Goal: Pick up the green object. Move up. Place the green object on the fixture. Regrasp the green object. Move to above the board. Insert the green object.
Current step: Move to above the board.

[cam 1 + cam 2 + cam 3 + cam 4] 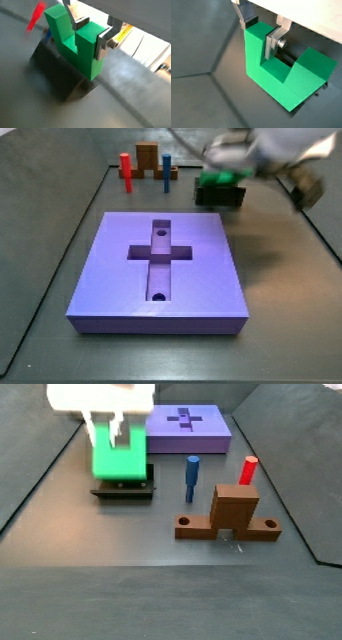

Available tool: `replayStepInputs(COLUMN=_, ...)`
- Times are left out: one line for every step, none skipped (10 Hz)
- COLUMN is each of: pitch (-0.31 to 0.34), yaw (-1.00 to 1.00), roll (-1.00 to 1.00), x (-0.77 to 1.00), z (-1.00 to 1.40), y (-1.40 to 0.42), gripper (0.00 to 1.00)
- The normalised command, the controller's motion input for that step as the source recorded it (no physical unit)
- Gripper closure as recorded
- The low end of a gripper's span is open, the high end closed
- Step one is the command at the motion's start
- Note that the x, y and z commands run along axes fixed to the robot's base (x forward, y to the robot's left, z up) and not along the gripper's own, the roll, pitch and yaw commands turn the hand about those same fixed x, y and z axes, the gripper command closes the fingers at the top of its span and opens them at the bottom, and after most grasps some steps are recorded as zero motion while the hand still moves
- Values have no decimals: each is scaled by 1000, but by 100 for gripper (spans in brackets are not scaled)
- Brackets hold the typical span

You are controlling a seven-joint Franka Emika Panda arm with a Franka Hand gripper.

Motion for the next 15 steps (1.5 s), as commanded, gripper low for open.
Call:
replayStepInputs(pitch=-28, yaw=-60, roll=-87, x=-24, z=1400, y=15, gripper=100)
replayStepInputs(pitch=-45, yaw=-47, roll=-71, x=-46, z=1400, y=41, gripper=100)
replayStepInputs(pitch=-18, yaw=-49, roll=-59, x=-43, z=1400, y=20, gripper=100)
replayStepInputs(pitch=16, yaw=-38, roll=-38, x=-55, z=1400, y=25, gripper=100)
replayStepInputs(pitch=26, yaw=-39, roll=-27, x=-59, z=1400, y=33, gripper=100)
replayStepInputs(pitch=43, yaw=-20, roll=-9, x=-32, z=723, y=4, gripper=100)
replayStepInputs(pitch=54, yaw=-12, roll=7, x=0, z=368, y=2, gripper=100)
replayStepInputs(pitch=93, yaw=-137, roll=-1000, x=-1279, z=279, y=-1400, gripper=100)
replayStepInputs(pitch=77, yaw=-130, roll=-1000, x=-1316, z=297, y=-1400, gripper=100)
replayStepInputs(pitch=51, yaw=-117, roll=-1000, x=-1400, z=286, y=-1362, gripper=100)
replayStepInputs(pitch=43, yaw=-110, roll=-1000, x=-1400, z=259, y=-1316, gripper=100)
replayStepInputs(pitch=40, yaw=-105, roll=-1000, x=-1400, z=273, y=-1288, gripper=100)
replayStepInputs(pitch=41, yaw=-102, roll=-1000, x=-1400, z=265, y=-1230, gripper=100)
replayStepInputs(pitch=40, yaw=-99, roll=-1000, x=-790, z=143, y=-651, gripper=100)
replayStepInputs(pitch=43, yaw=-91, roll=-1000, x=-204, z=22, y=-72, gripper=100)
